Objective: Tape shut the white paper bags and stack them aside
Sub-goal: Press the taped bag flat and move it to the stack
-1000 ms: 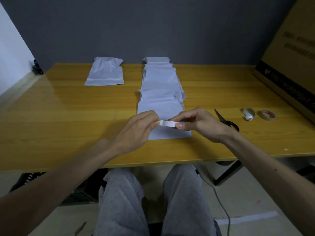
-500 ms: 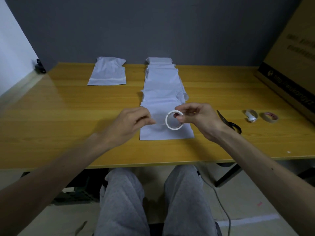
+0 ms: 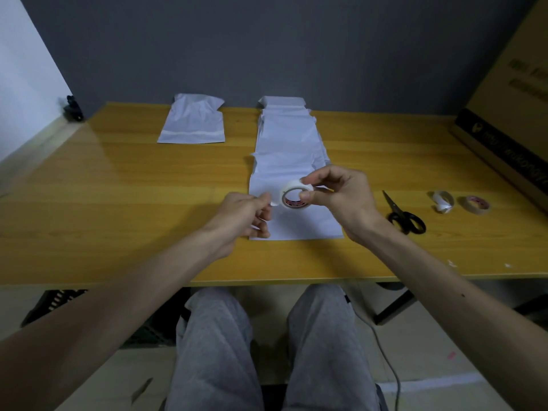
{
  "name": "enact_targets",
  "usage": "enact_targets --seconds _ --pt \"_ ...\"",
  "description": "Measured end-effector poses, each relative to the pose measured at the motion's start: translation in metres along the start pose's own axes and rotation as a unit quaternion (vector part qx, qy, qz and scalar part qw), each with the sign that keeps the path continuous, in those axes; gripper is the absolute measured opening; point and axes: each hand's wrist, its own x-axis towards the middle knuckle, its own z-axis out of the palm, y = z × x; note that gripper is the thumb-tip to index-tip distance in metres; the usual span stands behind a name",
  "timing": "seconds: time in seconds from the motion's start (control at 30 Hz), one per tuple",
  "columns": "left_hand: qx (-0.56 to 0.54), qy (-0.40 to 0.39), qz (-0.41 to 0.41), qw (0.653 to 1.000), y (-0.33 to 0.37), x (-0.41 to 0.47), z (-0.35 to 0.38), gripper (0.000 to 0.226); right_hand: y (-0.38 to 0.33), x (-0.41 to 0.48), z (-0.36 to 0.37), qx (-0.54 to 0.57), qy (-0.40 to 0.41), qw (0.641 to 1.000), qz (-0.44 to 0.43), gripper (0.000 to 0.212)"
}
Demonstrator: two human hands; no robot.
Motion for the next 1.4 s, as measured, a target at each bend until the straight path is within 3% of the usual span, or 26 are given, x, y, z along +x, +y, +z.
enact_targets --seconds 0.37,0.6,0.83,1.07,1.4 --pt "0.038 0.011 0.01 0.999 0.001 0.002 -0.008 0.016 -0.003 0.0 0.011 -0.003 -0.013 1.0 0.006 0.028" --pt "0.027 0.005 -0.026 0.999 0.001 0.003 -0.012 0.026 -0.004 0.001 0.014 -0.004 -0.018 1.0 0.004 0.027" --pt "0.027 -0.006 -0.021 0.999 0.003 0.002 -0.012 0.016 -0.003 0.001 0.014 -0.015 -0.019 1.0 0.001 0.028" --pt "0.103 0.015 0.022 0.994 0.002 0.007 -0.022 0.021 -0.001 0.003 0.016 -0.057 -0.046 0.997 -0.019 0.028" --pt "0.232 0.048 0.014 0.971 -0.007 0.015 -0.029 0.033 0.008 0.015 0.031 -0.186 -0.087 0.979 -0.02 0.026"
